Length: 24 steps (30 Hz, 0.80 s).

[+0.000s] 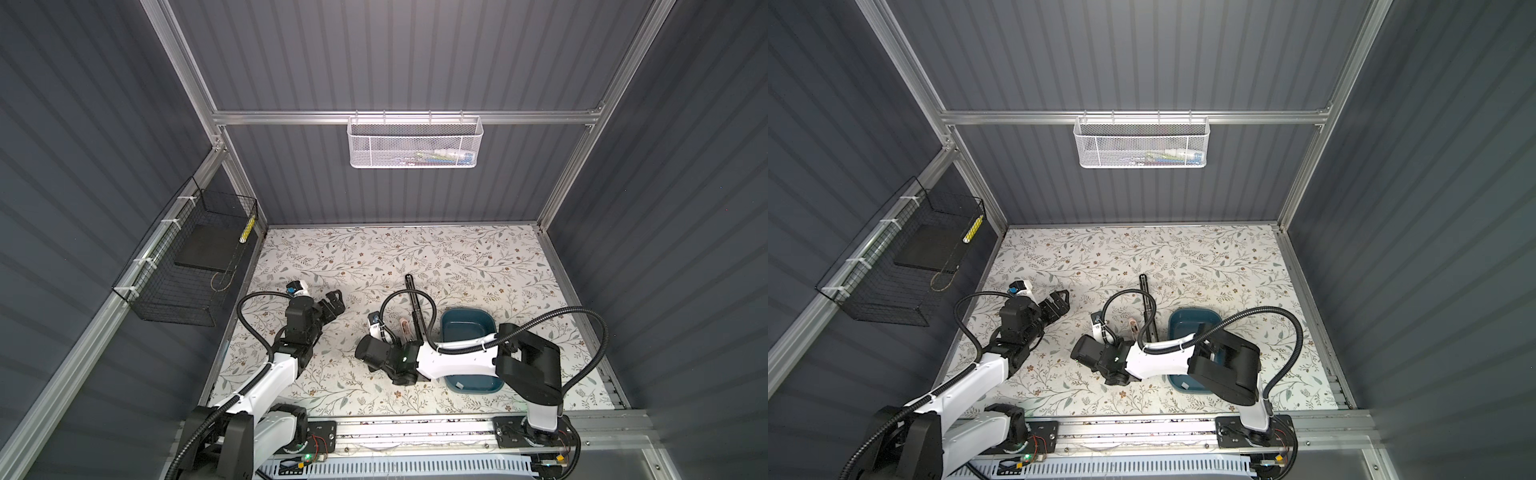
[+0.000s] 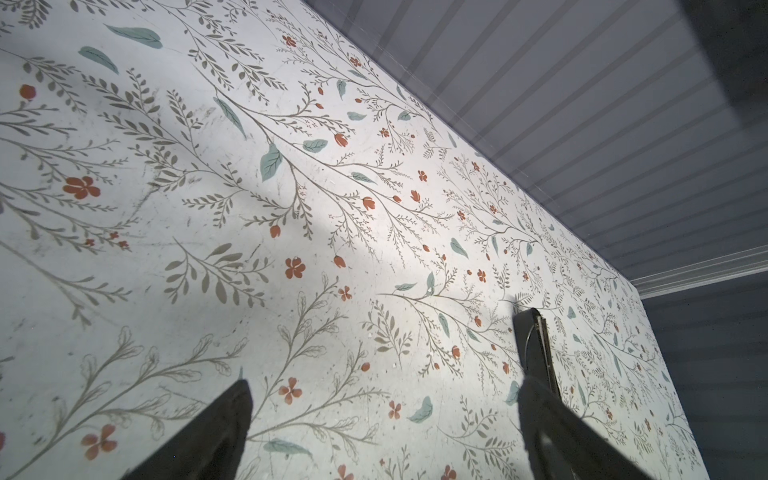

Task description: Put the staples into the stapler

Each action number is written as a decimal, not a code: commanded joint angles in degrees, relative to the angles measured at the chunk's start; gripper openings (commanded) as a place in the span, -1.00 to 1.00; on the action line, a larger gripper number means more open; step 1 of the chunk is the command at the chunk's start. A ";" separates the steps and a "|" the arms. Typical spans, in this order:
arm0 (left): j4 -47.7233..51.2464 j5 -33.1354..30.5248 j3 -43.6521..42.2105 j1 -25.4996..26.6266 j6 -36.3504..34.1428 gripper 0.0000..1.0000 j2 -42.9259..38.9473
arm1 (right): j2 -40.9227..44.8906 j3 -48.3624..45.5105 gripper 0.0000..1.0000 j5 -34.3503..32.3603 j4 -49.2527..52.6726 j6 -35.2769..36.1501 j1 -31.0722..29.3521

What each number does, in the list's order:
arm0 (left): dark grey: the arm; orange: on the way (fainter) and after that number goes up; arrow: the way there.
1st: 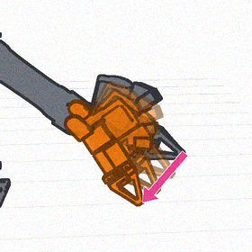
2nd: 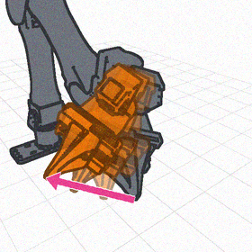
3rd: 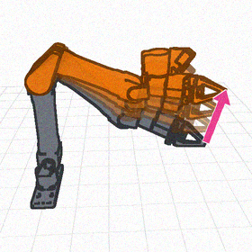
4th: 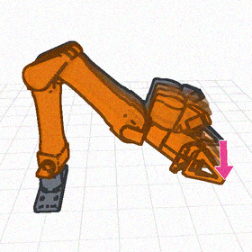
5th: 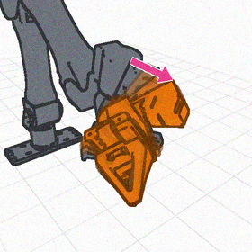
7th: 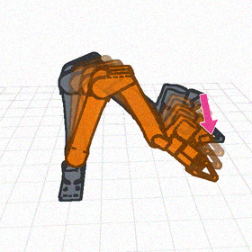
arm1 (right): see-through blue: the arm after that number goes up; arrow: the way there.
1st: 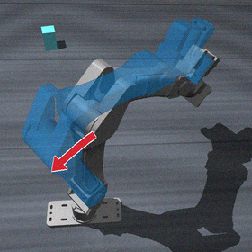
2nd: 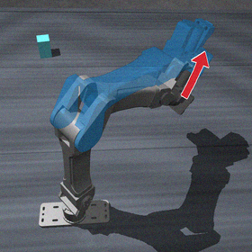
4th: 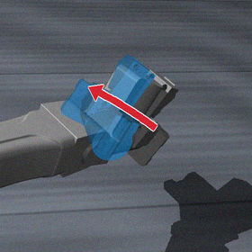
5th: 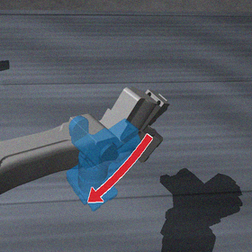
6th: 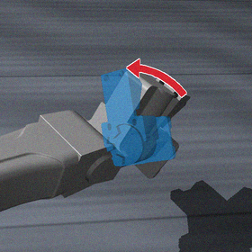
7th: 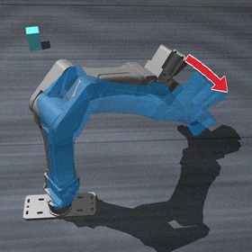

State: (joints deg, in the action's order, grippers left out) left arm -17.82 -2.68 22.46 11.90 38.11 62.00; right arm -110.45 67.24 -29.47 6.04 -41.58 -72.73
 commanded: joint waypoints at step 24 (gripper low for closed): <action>-0.90 0.92 -0.25 -0.12 -0.49 0.99 0.06 | -2.96 0.04 -0.85 0.30 2.01 -1.91 0.26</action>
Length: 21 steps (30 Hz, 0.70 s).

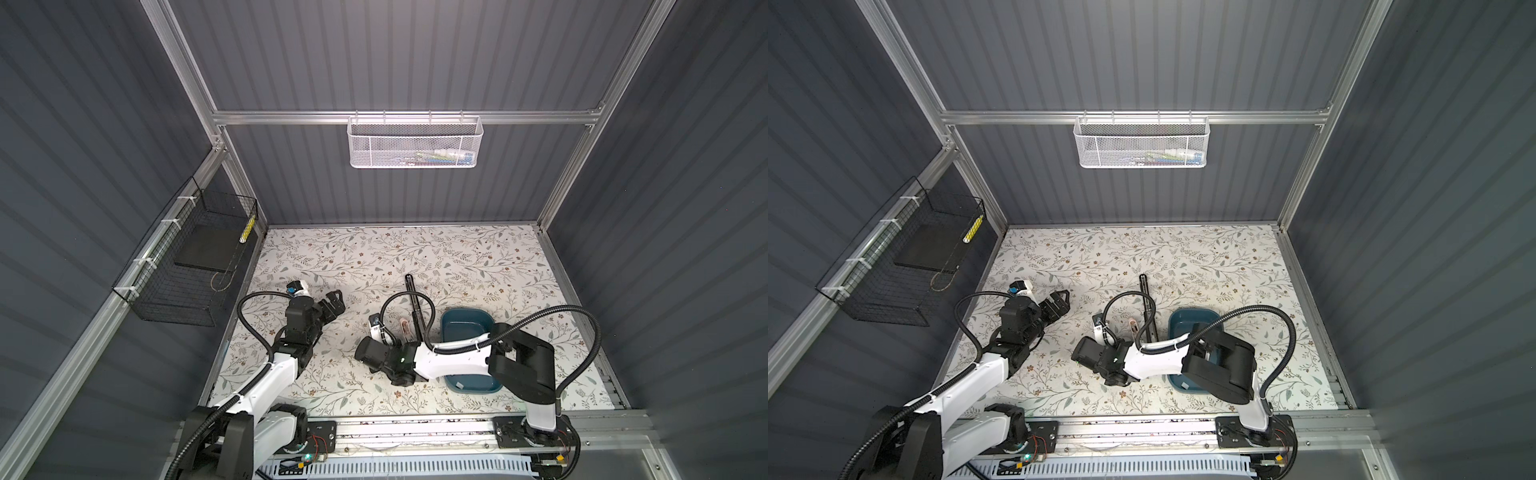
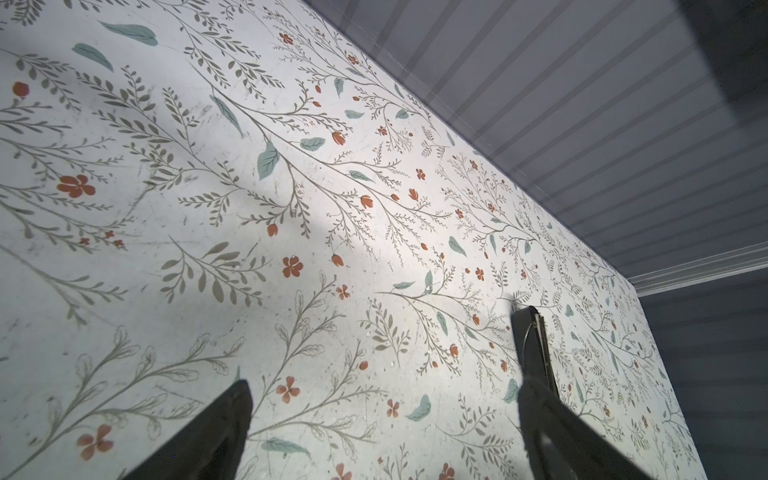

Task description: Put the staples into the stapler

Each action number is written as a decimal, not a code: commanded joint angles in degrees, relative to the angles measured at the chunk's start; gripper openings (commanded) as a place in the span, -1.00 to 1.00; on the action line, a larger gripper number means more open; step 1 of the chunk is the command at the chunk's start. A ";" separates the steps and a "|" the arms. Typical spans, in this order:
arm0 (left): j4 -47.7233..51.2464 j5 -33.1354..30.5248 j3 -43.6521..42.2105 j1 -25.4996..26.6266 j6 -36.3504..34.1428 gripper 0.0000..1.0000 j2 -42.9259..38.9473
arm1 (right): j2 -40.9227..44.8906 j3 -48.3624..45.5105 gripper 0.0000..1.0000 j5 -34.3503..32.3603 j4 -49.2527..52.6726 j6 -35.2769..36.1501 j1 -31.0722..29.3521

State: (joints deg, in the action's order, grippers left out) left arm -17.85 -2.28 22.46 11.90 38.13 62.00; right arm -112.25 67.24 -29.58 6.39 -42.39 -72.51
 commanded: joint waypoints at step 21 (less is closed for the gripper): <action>-0.83 0.57 -0.31 -0.11 -0.50 0.99 0.03 | 2.44 -1.36 -0.43 -0.94 4.86 -4.01 -1.67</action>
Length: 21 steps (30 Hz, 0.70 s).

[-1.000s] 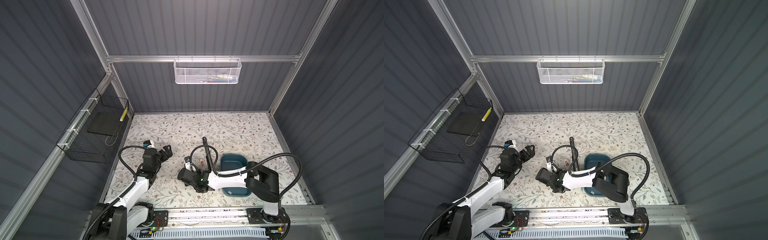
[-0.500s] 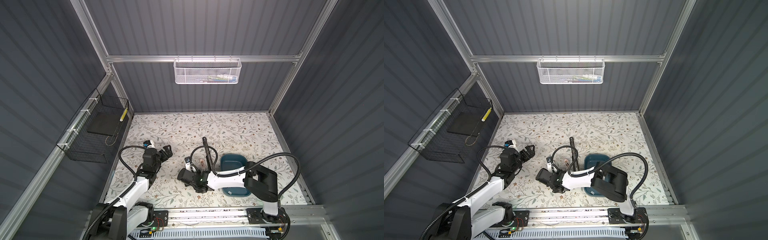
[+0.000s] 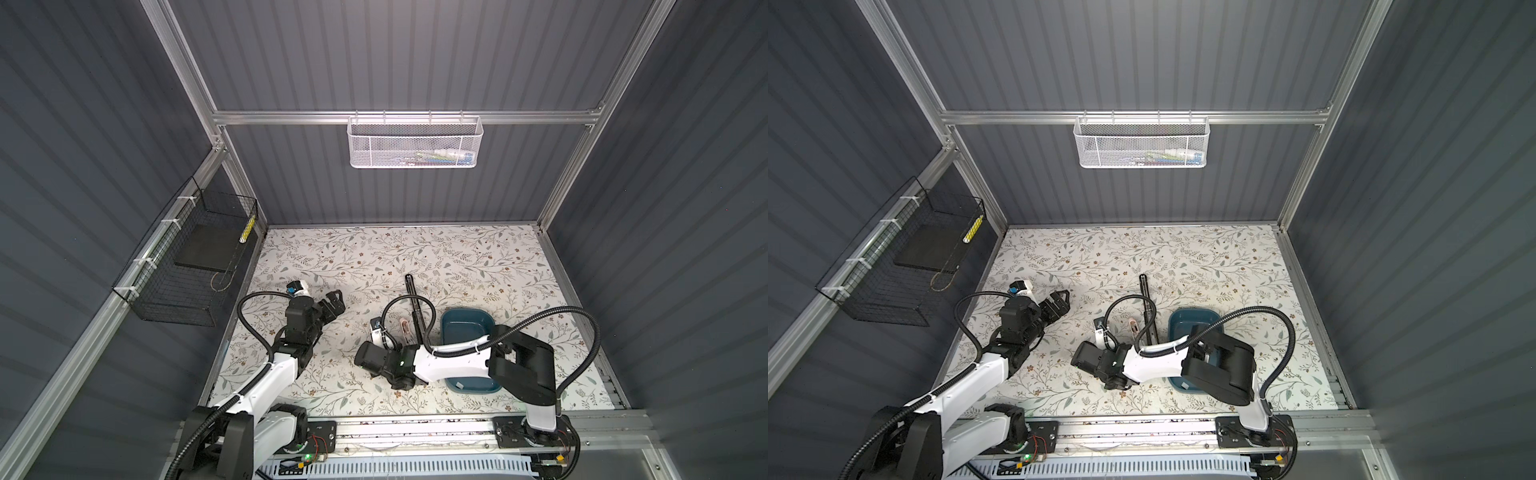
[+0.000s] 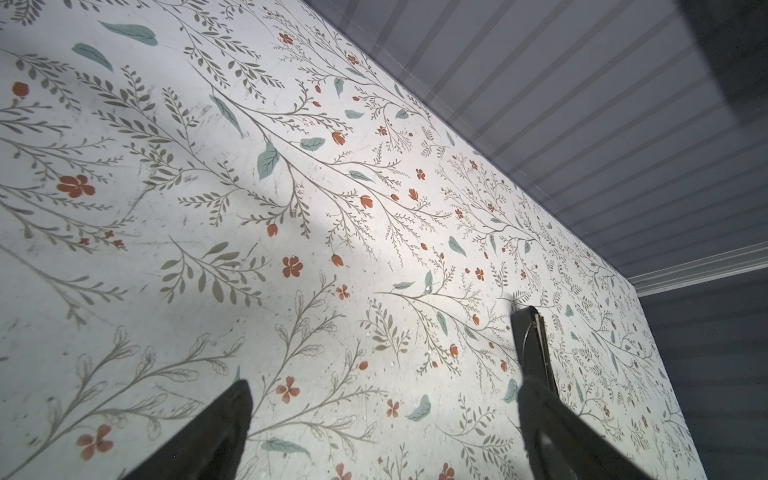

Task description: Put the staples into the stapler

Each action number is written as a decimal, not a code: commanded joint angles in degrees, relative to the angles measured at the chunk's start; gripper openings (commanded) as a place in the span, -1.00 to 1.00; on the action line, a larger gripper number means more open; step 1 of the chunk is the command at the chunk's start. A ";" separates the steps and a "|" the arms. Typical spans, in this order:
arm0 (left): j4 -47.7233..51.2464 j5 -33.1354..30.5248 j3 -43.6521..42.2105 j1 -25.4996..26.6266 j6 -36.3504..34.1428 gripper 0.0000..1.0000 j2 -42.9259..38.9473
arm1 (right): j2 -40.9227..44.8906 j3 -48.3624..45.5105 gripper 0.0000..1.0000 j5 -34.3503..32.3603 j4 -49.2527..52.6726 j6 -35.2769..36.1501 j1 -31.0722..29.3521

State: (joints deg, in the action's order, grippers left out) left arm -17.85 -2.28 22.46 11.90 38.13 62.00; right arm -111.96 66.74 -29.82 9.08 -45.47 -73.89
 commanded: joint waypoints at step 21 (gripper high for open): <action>-2.86 5.68 0.36 -0.04 -1.39 0.99 0.73 | 8.46 -13.03 0.36 2.62 -15.54 10.94 -2.40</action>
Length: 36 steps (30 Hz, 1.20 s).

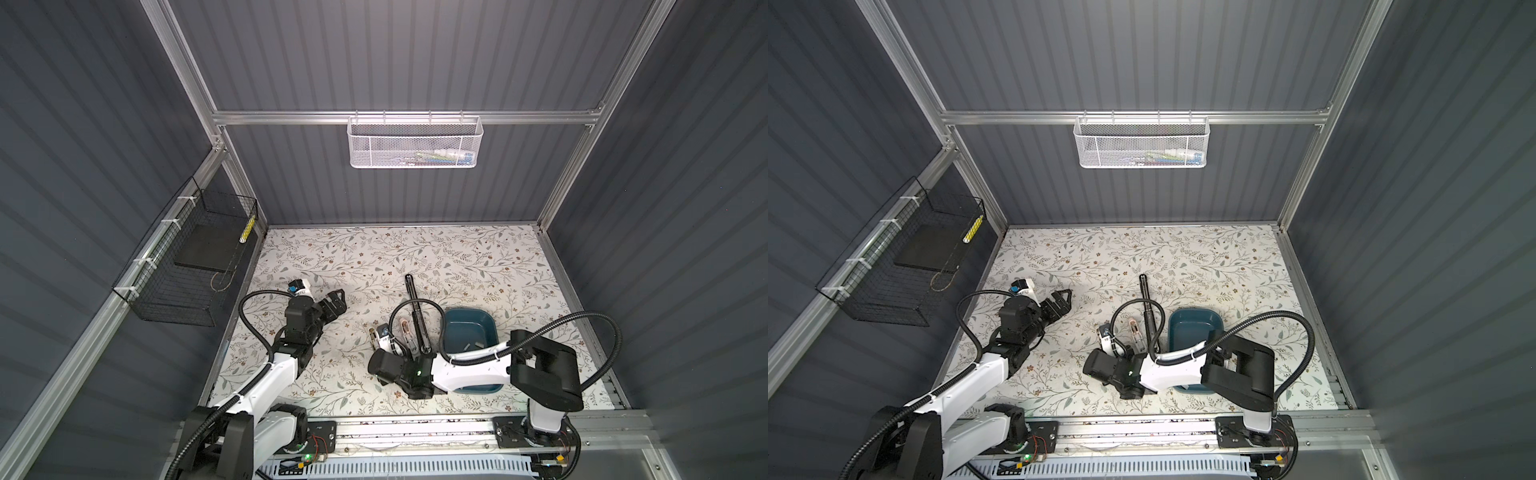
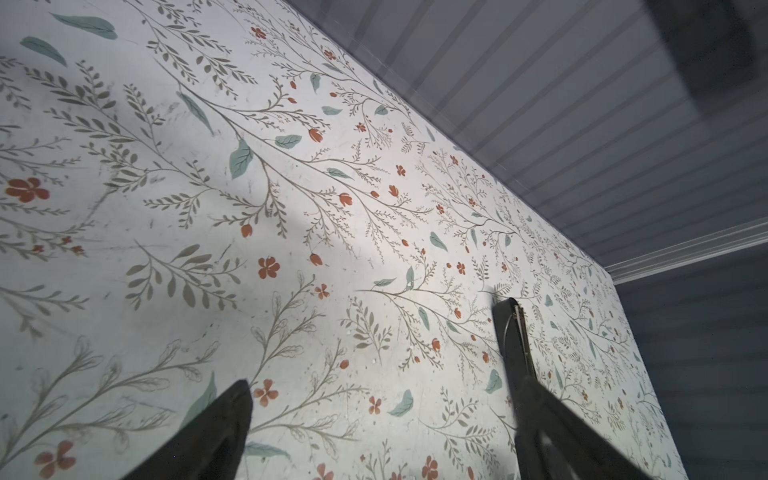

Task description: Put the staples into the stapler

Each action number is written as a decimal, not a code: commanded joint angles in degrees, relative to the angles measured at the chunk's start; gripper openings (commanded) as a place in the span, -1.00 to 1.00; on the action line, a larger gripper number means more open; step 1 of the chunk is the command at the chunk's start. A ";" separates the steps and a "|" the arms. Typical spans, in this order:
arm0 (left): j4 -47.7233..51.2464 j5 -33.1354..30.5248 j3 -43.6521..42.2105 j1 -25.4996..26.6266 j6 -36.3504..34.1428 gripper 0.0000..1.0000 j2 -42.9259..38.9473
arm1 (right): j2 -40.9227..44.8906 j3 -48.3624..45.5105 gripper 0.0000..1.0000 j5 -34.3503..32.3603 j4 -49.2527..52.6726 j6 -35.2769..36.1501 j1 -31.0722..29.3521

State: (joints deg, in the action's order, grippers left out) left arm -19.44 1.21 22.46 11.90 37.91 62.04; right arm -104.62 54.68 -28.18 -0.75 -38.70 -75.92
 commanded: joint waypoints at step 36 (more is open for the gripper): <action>5.98 1.09 4.27 -0.04 -0.53 0.99 5.05 | -9.29 -8.20 0.26 1.93 -16.56 6.46 -0.17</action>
State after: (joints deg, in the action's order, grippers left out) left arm -16.45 2.92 24.53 11.90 37.74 68.69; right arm -111.13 49.06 -30.20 -23.49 -29.74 -76.20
